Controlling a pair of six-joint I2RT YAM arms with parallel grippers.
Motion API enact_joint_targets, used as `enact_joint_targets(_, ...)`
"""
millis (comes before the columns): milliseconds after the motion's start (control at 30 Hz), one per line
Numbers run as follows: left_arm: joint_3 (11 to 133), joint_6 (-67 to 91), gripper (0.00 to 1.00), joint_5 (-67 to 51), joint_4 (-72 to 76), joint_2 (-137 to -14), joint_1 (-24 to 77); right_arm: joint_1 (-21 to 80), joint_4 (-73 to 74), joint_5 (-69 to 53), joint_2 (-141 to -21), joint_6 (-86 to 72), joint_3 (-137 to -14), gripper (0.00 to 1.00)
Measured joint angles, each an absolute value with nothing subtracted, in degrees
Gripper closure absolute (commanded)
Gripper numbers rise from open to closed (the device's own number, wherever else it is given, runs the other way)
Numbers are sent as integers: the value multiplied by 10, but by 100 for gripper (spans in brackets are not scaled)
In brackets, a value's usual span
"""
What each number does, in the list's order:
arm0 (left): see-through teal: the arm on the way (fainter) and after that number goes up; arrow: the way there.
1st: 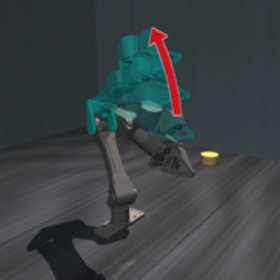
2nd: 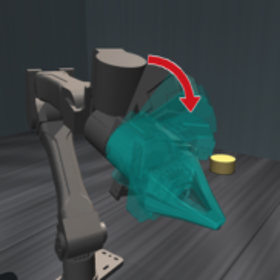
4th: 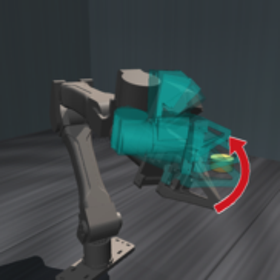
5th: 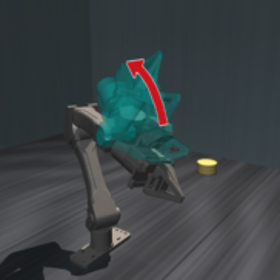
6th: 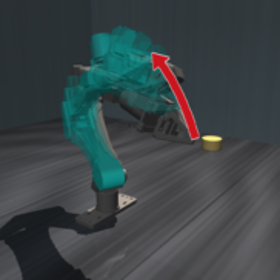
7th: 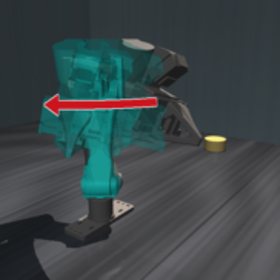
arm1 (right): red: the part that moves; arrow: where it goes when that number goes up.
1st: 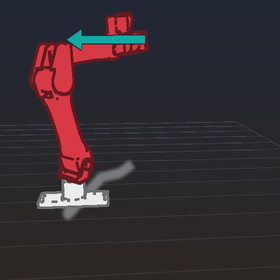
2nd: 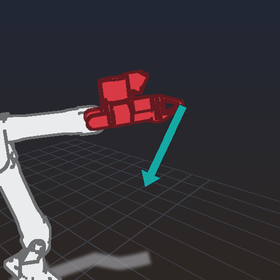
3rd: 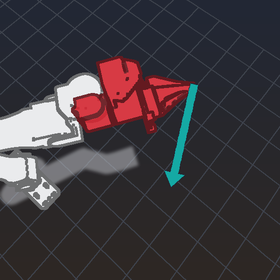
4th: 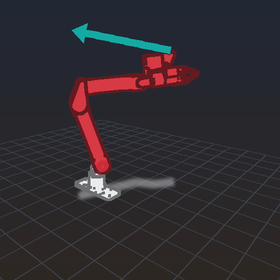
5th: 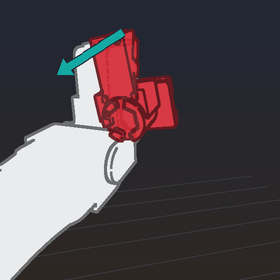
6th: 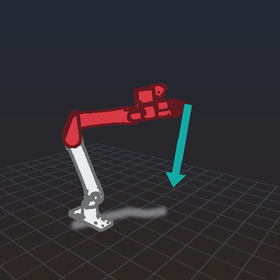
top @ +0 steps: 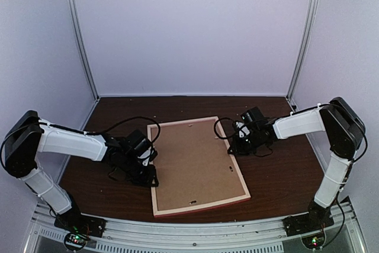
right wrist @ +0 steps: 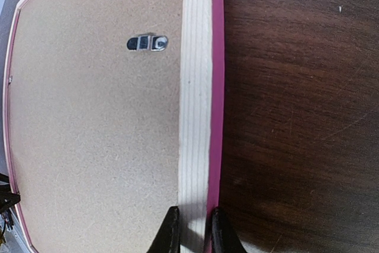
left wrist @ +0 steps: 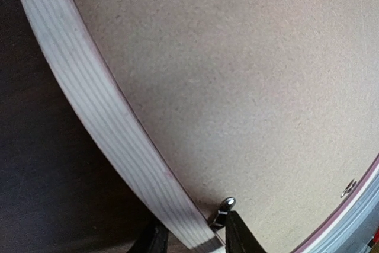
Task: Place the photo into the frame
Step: Press the fastener onto the backboard.
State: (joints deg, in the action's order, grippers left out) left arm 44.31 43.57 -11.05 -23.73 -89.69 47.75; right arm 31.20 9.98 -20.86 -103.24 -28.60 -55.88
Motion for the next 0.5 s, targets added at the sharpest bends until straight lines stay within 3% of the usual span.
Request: enact_joint_targets(500, 449, 430, 71, -96, -248, -897, 483, 312, 99, -209, -1033, -286, -559, 86)
